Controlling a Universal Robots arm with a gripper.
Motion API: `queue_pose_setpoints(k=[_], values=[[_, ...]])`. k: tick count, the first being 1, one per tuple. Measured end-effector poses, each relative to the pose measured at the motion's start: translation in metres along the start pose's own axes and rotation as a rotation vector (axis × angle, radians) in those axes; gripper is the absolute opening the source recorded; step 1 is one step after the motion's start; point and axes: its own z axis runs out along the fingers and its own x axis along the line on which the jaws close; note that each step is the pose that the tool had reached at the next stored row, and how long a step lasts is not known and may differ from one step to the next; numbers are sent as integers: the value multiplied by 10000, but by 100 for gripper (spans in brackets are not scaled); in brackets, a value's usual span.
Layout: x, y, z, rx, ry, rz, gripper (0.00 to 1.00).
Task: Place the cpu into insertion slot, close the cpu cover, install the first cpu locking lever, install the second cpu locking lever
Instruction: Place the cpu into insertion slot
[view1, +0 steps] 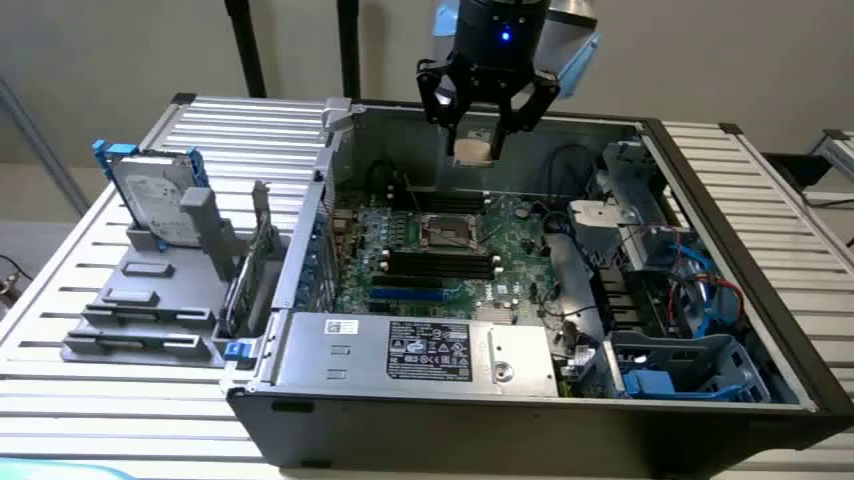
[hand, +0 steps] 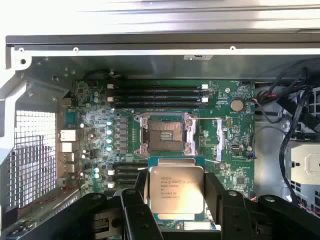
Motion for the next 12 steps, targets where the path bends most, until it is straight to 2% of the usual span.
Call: queue_pose_setpoints(k=[12], values=[[0,0,0,0,0,0,55]])
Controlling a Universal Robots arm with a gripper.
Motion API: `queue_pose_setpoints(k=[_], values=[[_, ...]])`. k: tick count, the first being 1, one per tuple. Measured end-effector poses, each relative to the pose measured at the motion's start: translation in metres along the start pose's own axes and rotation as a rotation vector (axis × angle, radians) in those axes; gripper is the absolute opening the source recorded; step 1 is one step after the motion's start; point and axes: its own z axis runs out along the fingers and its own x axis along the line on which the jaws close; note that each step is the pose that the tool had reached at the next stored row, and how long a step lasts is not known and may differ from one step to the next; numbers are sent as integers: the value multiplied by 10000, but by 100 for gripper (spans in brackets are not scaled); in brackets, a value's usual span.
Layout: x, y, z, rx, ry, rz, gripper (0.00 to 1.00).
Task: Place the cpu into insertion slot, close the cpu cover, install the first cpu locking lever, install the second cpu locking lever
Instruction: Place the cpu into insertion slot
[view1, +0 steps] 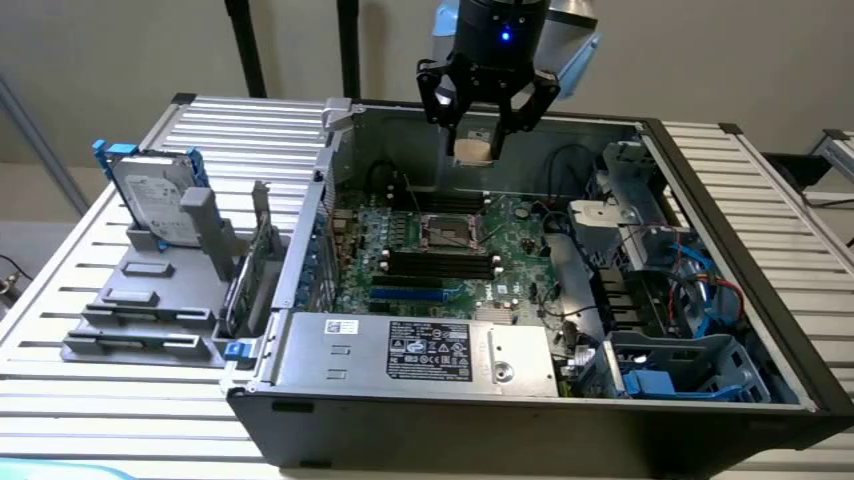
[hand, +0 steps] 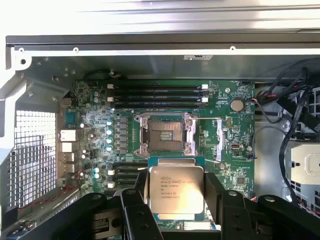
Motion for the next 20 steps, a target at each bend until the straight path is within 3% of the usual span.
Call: queue_pose_setpoints(k=[5,20], values=[[12,0,1,-5,-27,307,55],[14,-1,7,-50,-210,2579,55]])
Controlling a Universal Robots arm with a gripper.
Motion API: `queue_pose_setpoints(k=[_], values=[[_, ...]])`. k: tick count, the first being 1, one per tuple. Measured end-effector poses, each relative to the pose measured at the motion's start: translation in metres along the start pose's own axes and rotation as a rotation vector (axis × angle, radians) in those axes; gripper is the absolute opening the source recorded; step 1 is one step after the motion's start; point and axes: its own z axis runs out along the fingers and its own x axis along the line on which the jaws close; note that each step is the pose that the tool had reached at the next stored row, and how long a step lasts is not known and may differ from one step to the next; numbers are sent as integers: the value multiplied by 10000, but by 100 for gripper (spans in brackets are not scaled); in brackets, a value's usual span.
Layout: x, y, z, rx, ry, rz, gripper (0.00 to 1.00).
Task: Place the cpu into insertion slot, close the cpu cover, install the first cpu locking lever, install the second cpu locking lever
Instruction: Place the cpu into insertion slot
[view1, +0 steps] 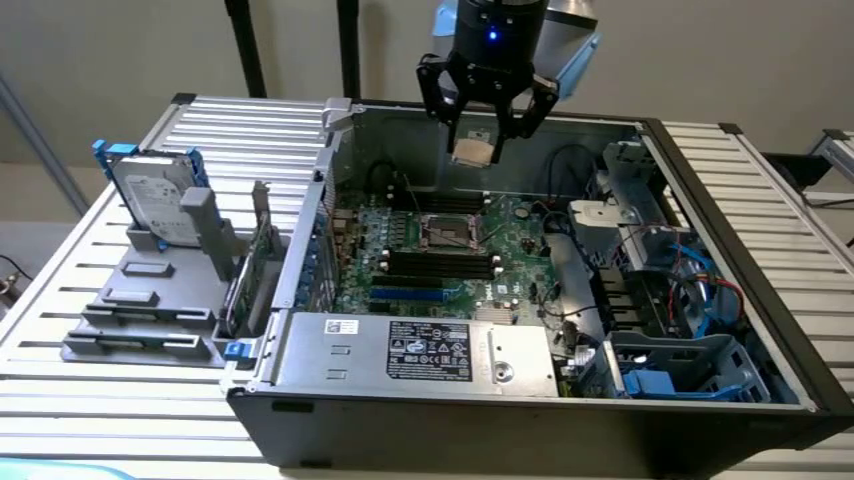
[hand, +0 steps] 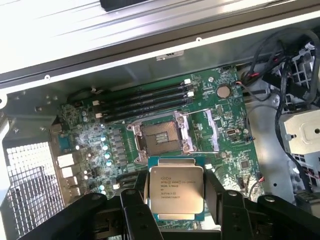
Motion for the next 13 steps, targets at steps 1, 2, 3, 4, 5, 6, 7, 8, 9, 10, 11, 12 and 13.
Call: queue_pose_setpoints(k=[1,2,3,4,5,6,7,8,9,10,11,12,13], values=[[0,0,0,-4,-15,171,55],[0,0,0,-8,-31,348,55],[0,0,1,-12,-47,526,55],[0,0,1,-17,-64,716,55],[0,0,1,-21,-80,894,55],[0,0,1,-25,-97,1080,55],[0,0,2,-29,-112,1252,55],[0,0,2,-32,-129,1438,55],[0,0,2,-35,-145,1622,55],[0,0,2,-39,-160,1790,55],[0,0,2,-43,-177,1986,55],[0,0,2,-47,-193,2160,55],[0,0,2,-51,-209,2344,55]])
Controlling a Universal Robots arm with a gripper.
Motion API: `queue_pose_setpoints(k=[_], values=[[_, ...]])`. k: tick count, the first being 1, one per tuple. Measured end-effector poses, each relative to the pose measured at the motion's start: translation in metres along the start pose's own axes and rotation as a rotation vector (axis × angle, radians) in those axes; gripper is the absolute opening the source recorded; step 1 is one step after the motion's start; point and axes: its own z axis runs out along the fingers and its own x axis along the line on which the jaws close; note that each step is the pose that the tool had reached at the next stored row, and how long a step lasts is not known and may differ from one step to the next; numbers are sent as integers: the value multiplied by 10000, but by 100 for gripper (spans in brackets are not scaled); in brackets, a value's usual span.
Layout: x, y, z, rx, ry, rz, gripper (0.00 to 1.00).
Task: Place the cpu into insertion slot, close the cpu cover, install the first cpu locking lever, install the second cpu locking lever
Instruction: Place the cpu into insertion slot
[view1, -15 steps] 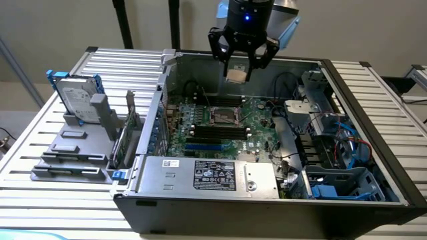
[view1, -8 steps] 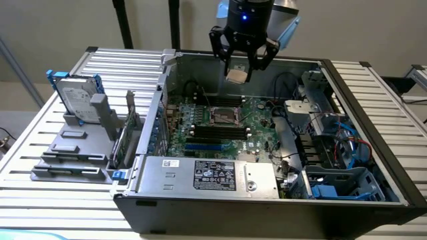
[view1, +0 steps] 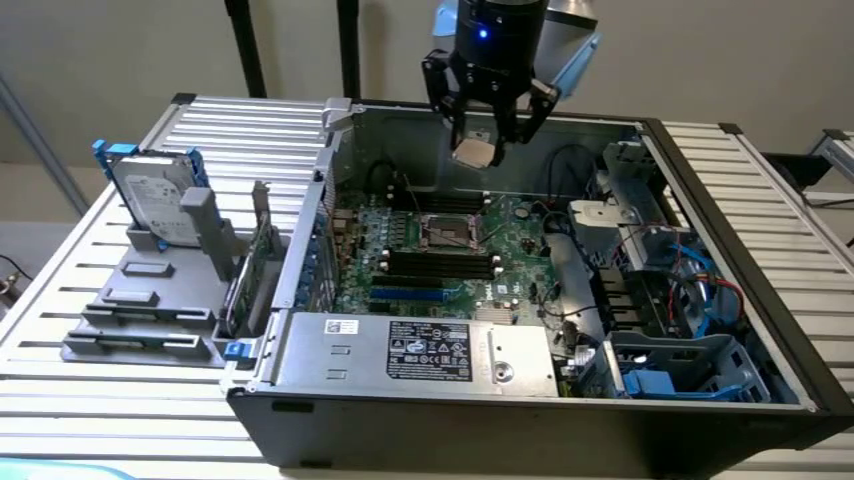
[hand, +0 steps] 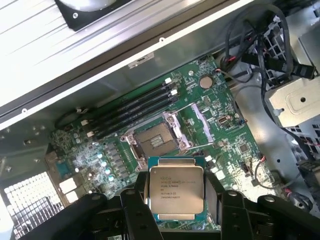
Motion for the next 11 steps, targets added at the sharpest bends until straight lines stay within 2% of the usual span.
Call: queue_pose_setpoints(k=[11], values=[[0,0,3,-44,-178,1997,55]])
